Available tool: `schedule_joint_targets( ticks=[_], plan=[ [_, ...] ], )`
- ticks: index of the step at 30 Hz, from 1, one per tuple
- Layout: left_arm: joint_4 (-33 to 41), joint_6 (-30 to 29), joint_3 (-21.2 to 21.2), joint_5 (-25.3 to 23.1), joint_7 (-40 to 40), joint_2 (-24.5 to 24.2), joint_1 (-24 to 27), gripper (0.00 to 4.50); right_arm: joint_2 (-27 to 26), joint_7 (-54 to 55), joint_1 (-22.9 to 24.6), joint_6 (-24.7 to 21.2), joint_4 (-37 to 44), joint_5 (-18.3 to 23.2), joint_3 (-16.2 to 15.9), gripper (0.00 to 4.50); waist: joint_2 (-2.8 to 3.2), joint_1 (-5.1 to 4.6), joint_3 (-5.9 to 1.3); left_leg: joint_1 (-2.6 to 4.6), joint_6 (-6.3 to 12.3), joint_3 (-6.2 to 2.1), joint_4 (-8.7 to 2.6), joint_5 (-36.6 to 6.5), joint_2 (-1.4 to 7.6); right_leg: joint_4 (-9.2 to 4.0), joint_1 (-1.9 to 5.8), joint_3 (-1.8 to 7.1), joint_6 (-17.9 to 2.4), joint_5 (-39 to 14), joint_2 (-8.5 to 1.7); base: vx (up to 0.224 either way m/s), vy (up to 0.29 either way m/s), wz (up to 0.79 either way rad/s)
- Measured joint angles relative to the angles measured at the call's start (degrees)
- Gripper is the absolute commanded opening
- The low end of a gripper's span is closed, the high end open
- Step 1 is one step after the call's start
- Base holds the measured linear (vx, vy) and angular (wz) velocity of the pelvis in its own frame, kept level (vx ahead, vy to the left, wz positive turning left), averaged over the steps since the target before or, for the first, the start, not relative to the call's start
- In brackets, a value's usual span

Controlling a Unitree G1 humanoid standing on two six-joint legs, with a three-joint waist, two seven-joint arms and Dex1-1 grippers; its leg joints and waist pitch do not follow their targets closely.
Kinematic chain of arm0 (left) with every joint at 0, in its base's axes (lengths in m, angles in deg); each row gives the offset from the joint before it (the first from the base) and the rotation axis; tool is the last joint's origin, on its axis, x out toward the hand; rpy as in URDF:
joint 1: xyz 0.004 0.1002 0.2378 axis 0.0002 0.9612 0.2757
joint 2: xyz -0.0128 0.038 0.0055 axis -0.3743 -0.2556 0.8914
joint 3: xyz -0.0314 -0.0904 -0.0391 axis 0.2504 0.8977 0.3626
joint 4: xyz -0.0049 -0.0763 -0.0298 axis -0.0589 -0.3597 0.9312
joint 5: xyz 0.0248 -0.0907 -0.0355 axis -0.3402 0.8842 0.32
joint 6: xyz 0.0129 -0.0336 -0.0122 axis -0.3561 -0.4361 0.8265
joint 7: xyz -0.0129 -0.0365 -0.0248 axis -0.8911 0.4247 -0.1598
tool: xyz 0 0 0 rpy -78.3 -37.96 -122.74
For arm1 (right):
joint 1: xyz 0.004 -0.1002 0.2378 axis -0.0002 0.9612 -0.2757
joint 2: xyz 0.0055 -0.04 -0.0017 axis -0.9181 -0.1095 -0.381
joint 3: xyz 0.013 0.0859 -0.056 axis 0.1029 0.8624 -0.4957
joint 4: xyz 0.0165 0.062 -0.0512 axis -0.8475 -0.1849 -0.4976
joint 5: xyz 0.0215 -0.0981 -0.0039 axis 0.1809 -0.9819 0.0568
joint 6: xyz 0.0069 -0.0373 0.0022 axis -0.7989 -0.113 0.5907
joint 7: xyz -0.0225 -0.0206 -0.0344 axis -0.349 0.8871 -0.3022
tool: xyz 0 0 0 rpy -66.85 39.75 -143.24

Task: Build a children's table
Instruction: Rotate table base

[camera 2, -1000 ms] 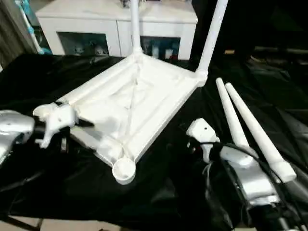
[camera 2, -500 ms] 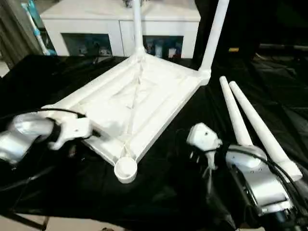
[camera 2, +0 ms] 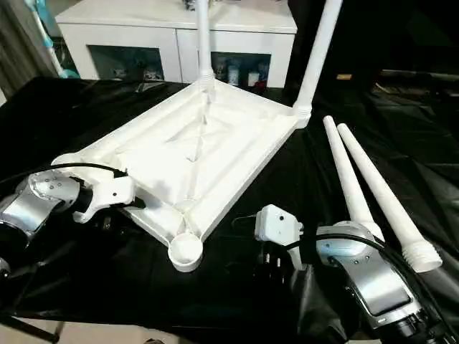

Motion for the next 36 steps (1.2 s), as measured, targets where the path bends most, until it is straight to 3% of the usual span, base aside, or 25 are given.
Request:
schedule_joint_targets(
  ticks=[6, 9, 16, 25, 29, 36],
  plan=[
    [-0.32, -0.12, -0.19, -0.04, 2.88, 1.34, -0.68, 2.93, 0.66, -0.53, 0.23, 0.65, -0.09, -0.11, -0.06, 4.04, -0.07, 0.33, -0.01, -0.01, 0.02, 0.06, 0.0, -0.01, 0.0, -0.03, -0.01, 0.03, 0.0, 0.0, -0.02, 0.0, 0.0, 0.0],
    [-0.45, 0.0, -0.89, -0.61, 3.48, 2.01, -1.38, 2.68, 0.62, -0.52, 0.22, 0.84, -0.3, -0.16, -0.08, 4.04, 0.18, 0.73, 0.06, 0.01, -0.21, 0.06, -0.01, -0.13, 0.02, 0.03, -0.02, 0.02, 0.0, 0.0, -0.01, 0.0, 0.0, 0.0],
    [0.04, 0.15, -2.02, -1.69, 5.12, 2.77, -1.74, 2.21, 0.25, 0.21, 1.52, 1.28, -0.47, -0.12, -0.06, 4.04, 1.42, 0.94, -0.01, 0.02, -0.22, 0.06, -0.01, -0.14, 0.04, 0.02, -0.01, -0.01, -0.02, 0.01, -0.01, 0.0, 0.0, 0.0],
    [5.05, -4.01, -1.72, 1.12, 8.89, 3.57, 1.0, 1.46, 0.72, -0.42, 2.95, 1.34, 0.52, 1.93, 0.16, 4.04, 1.59, 0.97, -0.02, 0.05, -0.23, 0.07, -0.01, -0.13, 0.05, 0.05, 0.01, -0.01, -0.02, 0.01, -0.01, 0.0, 0.0, 0.0],
    [11.04, -8.17, -1.45, 2.08, 9.93, 3.57, 3.89, 1.35, 0.68, -0.07, 2.89, 1.51, -0.04, 1.94, 0.57, 4.04, 1.59, 0.79, -0.02, 0.04, -0.23, 0.1, -0.01, -0.14, 0.06, 0.03, 0.0, 0.01, -0.02, 0.01, -0.01, 0.0, 0.0, 0.0],
    [26.24, -21.92, 0.96, 5.5, 7.93, 2.91, 12.17, 0.89, -0.61, 3.27, 1.04, 2.38, -3.29, 1.12, 2.25, 4.04, 1.57, 0.07, -0.03, 0.07, -0.22, 0.14, -0.01, -0.13, 0.1, 0.05, -0.04, -0.01, -0.03, 0.01, -0.01, 0.0, 0.0, 0.0]
  ],
)
